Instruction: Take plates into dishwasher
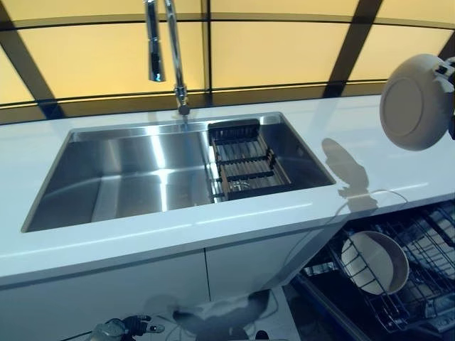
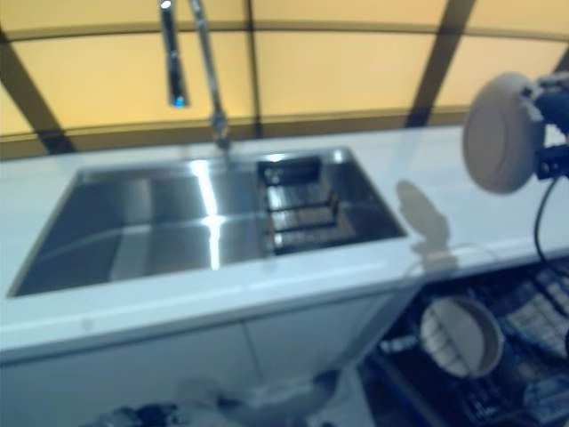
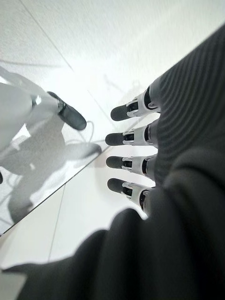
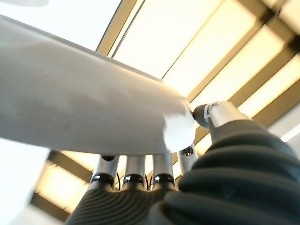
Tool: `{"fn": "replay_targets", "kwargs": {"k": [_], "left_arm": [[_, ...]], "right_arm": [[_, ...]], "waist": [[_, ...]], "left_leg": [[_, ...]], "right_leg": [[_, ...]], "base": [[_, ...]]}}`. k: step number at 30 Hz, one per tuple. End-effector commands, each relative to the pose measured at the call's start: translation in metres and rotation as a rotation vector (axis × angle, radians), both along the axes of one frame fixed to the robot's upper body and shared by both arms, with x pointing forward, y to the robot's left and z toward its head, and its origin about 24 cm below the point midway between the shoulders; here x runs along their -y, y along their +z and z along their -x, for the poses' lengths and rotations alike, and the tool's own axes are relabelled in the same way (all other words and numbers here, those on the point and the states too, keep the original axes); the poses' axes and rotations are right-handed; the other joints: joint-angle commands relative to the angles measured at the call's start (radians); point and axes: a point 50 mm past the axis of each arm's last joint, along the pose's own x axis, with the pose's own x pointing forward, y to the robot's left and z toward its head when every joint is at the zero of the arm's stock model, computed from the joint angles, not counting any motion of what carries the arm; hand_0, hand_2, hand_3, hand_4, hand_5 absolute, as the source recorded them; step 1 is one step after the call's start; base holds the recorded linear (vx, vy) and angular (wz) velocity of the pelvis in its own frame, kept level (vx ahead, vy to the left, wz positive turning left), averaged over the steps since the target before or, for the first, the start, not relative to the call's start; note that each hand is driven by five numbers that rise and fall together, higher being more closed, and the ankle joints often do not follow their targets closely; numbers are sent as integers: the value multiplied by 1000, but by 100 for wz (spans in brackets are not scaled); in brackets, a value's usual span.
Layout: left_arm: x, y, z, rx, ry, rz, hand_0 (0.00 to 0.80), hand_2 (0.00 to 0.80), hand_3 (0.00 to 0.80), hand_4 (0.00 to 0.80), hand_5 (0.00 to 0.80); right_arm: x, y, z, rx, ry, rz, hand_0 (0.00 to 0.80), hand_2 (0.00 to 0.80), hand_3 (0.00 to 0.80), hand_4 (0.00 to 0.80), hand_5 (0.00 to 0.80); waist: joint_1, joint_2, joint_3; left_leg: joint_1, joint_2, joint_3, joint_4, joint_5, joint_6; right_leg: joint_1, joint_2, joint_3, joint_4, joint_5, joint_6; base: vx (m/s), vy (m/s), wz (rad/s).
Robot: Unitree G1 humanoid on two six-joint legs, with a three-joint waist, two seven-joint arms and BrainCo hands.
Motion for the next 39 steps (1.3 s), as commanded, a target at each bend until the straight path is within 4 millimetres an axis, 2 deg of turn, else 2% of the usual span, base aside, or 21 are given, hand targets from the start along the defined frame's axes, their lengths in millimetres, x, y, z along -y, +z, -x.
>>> {"fn": "replay_targets", "kwargs": {"k": [1,6,13,18,22,26,35,39], "left_arm": [[-21,12,-13,26,-5,-45,0,0,0,0,0],[-23,13,-13,35,5,-35,0,0,0,0,0],[-23,13,-13,50,11,-34,0,0,0,0,0],[-26,16,-16,64,10,-42,0,0,0,0,0],[-28,19,-22,77,-2,-47,0,0,0,0,0],[-29,21,-26,83,-7,-48,0,0,0,0,0],[-27,25,-39,99,-27,-62,0,0,0,0,0],[-27,28,-45,109,-39,-76,0,0,0,0,0]], "right_arm": [[24,41,27,174,-41,-96,800,800,800,800,800],[49,42,50,203,-99,-154,800,800,800,800,800],[71,36,75,209,-145,-202,800,800,800,800,800],[82,20,87,154,-160,-219,800,800,800,800,800],[90,-3,94,33,-161,-196,800,800,800,800,800],[88,-15,90,-49,-129,-186,800,800,800,800,800],[76,-56,74,-295,-31,-130,800,800,800,800,800],[70,-63,66,-369,-3,-61,800,800,800,800,800]], "waist": [[-9,-65,-19],[-47,-67,-22],[-91,-65,-21],[-112,-63,-16],[-118,-59,-8],[-119,-56,-3],[-115,-45,28],[-113,-44,43]], "left_leg": [[93,20,42,3,-93,-8],[108,20,70,3,-100,-5],[119,21,93,3,-105,-5],[123,22,106,3,-108,-4],[129,24,115,3,-109,-3],[131,24,118,3,-109,-2],[122,23,114,3,-106,-2],[121,23,111,3,-106,-2]], "right_leg": [[0,-48,35,2,-15,91],[-10,-37,70,2,-9,91],[-23,-29,101,2,-1,90],[-35,-27,111,2,6,89],[-41,-28,112,2,11,87],[-44,-29,111,2,14,86],[-59,-37,100,2,24,85],[-68,-40,96,3,28,85]], "base": [[3,-11,-23],[10,-14,-21],[7,-17,-17],[-4,-17,-8],[-4,-47,-12],[3,-17,-2],[-8,-30,0],[-24,-47,0]]}}
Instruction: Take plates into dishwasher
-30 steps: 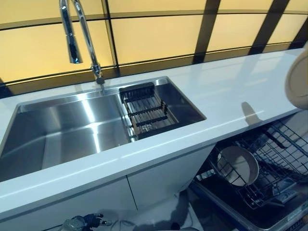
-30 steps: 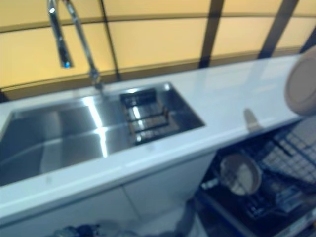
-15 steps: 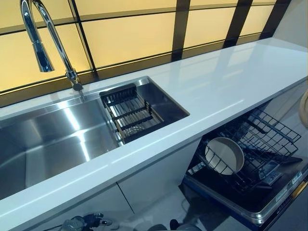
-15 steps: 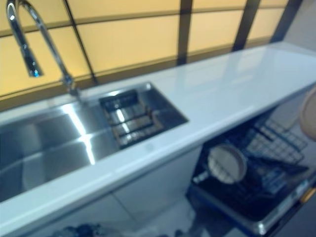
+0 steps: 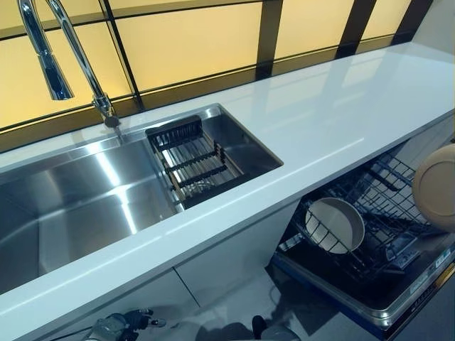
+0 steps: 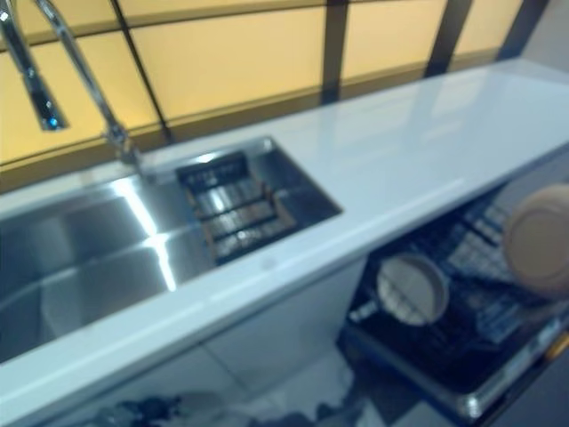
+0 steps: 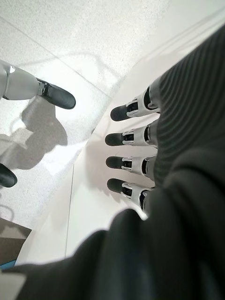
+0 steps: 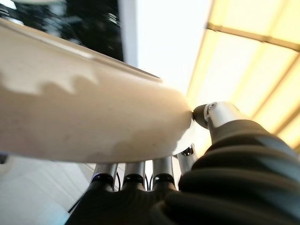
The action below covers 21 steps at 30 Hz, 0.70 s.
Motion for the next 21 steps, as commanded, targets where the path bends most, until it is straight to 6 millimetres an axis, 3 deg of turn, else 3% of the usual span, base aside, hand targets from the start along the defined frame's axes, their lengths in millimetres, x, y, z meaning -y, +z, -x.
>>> {"fn": "replay_targets", "kwargs": {"k": [1,7,21], "left_arm": [[-27,24,-32,72,-32,-95,0,0,0,0,0],[-24,29,-45,101,-40,-94,0,0,0,0,0],[-17,36,-62,142,-68,-81,0,0,0,0,0]], "right_arm": [[-13,14,-18,62,83,64,800,800,800,800,800],[-23,7,-28,-30,142,127,800,800,800,800,800],[-41,1,-48,-43,224,81,800,800,800,800,800]], "waist": [[18,-73,9],[22,-64,34],[23,-20,81]], "left_leg": [[84,11,-15,4,-72,9],[75,11,-23,4,-67,5],[61,7,-39,4,-61,-8]], "right_leg": [[-25,-57,-13,4,19,85],[-37,-62,-18,8,22,87],[-59,-75,-26,11,27,85]], "base": [[-32,-61,1],[-44,-44,3],[-32,-9,3]]}}
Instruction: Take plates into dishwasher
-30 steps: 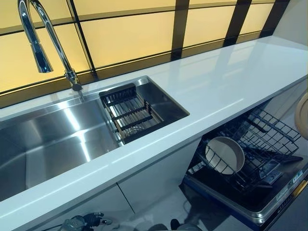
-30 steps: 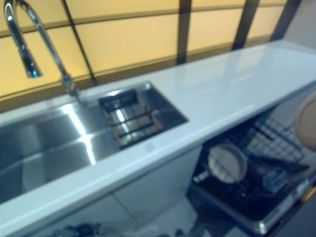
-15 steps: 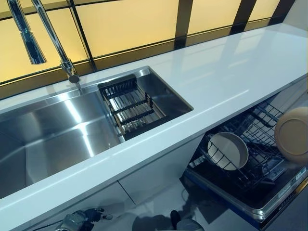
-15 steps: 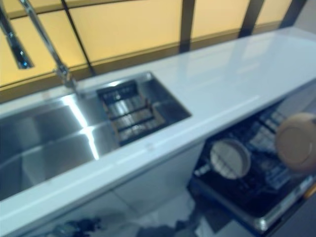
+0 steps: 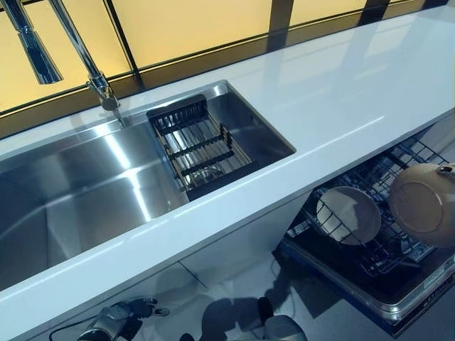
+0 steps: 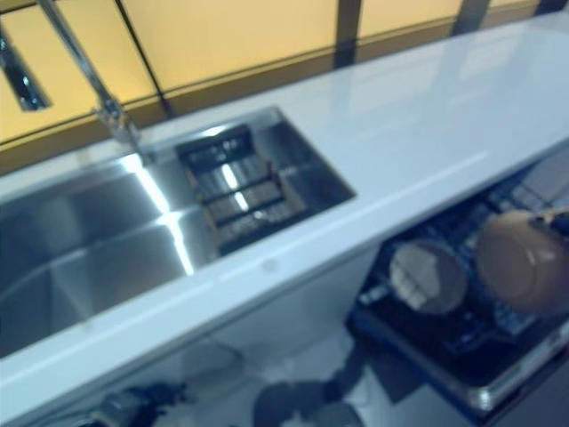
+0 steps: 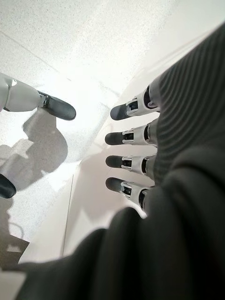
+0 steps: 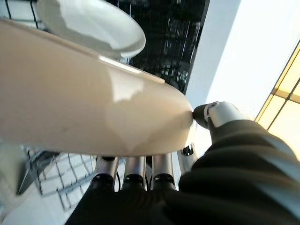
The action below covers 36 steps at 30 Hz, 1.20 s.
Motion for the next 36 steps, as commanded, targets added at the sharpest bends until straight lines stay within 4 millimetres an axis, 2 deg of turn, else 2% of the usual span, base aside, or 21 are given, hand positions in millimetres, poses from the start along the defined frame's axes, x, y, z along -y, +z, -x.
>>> {"fn": "replay_targets", "kwargs": {"k": [1,7,13,25,29,32,36], "left_arm": [[-23,30,-40,99,-38,-83,0,0,0,0,0],[-20,31,-44,105,-35,-72,0,0,0,0,0],[-22,36,-50,110,-41,-66,0,0,0,0,0],[-26,43,-57,117,-49,-68,0,0,0,0,0],[-24,44,-60,124,-46,-68,0,0,0,0,0],[-27,47,-62,125,-44,-71,0,0,0,0,0],[-32,49,-63,126,-38,-73,0,0,0,0,0]], "right_arm": [[-19,26,-24,137,86,0,800,800,800,800,800],[-23,22,-26,105,113,-10,800,800,800,800,800],[-24,15,-26,65,146,-91,800,800,800,800,800],[-21,-2,-20,-7,146,-57,800,800,800,800,800],[-17,0,-19,-32,134,18,800,800,800,800,800],[-12,12,-19,-37,123,81,800,800,800,800,800],[-15,24,-21,-31,138,64,800,800,800,800,800]], "waist": [[18,-57,-1],[18,-48,5],[20,-36,16],[20,-42,19],[21,-38,26],[21,-34,30],[18,-34,33]], "left_leg": [[91,20,-14,3,-70,-13],[90,13,-17,3,-72,-11],[88,10,-20,3,-69,-12],[89,8,-23,3,-70,-11],[90,7,-24,3,-68,-11],[87,8,-24,3,-64,-15],[85,8,-26,3,-60,-18]], "right_leg": [[-45,-60,-4,11,27,83],[-48,-65,-4,11,29,82],[-47,-71,-7,11,28,81],[-44,-73,-1,9,29,83],[-45,-73,2,9,31,83],[-45,-74,4,7,33,83],[-43,-74,5,6,34,83]], "base": [[-39,31,1],[-8,12,0],[0,0,0],[0,0,0],[0,0,0],[0,0,0],[0,0,0]]}}
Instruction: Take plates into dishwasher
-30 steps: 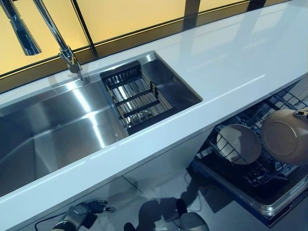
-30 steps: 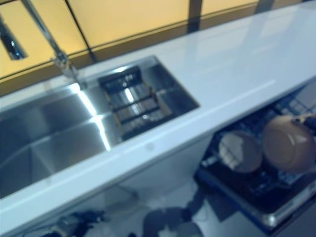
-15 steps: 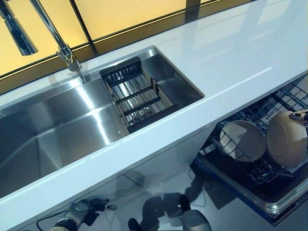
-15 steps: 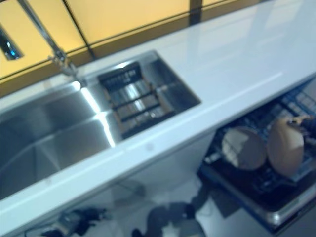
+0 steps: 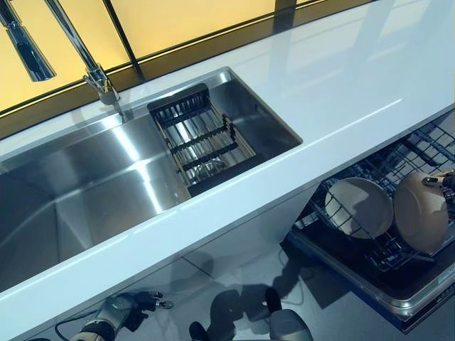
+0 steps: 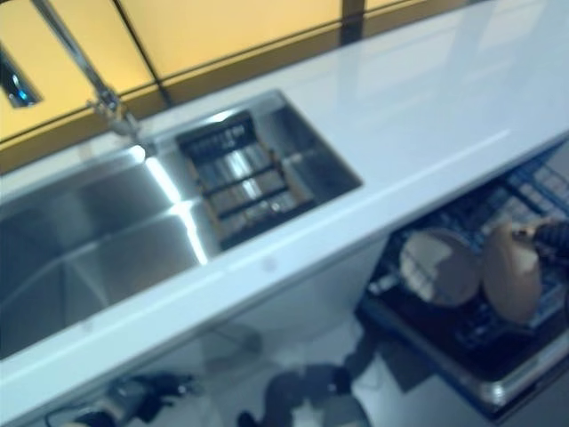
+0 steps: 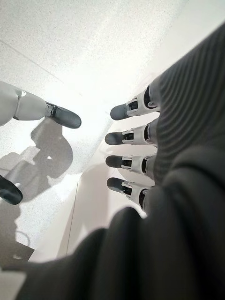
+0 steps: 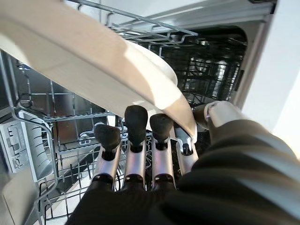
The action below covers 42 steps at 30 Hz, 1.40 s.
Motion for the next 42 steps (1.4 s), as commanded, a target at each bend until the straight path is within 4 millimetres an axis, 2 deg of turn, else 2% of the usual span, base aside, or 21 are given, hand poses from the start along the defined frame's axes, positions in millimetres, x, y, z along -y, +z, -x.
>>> {"fn": "replay_targets", "kwargs": {"k": [1,15,23,29,33,37,42], "left_arm": [[-39,45,-49,150,-15,-118,0,0,0,0,0],[-44,44,-44,128,-6,-119,0,0,0,0,0],[-44,44,-43,121,-2,-130,0,0,0,0,0],[-46,40,-35,104,-4,-130,0,0,0,0,0],[-46,38,-33,98,-12,-128,0,0,0,0,0],[-43,37,-32,94,-25,-122,0,0,0,0,0],[-44,38,-31,90,-31,-120,0,0,0,0,0]], "right_arm": [[-10,31,-15,97,58,10,800,800,800,800,800],[-5,41,-4,120,58,42,800,800,800,800,800],[-6,51,-5,163,52,28,800,800,800,800,800],[-6,61,-3,190,52,8,800,800,800,800,800],[-11,59,-4,201,84,-56,800,800,800,800,800],[-23,46,-9,194,154,-168,800,800,800,800,800],[-26,34,-6,170,195,-272,800,800,800,800,800]], "waist": [[19,-82,-17],[2,-128,-53],[1,-136,-63],[4,-146,-78],[5,-148,-84],[11,-153,-89],[16,-153,-93]], "left_leg": [[89,12,-20,3,-62,-20],[98,21,-5,3,-64,-14],[101,26,-2,3,-62,-16],[102,27,-1,3,-61,-14],[103,27,-3,3,-61,-13],[104,27,-6,3,-62,-11],[108,29,-7,3,-65,-9]], "right_leg": [[-43,-69,10,6,33,81],[-31,-46,26,2,31,78],[-24,-40,26,2,27,76],[-17,-36,26,2,24,74],[-15,-35,25,2,23,74],[-11,-34,23,2,21,73],[-6,-35,16,2,19,72]], "base": [[0,0,0],[0,0,0],[0,0,0],[0,0,0],[0,0,0],[0,0,0],[0,0,0]]}}
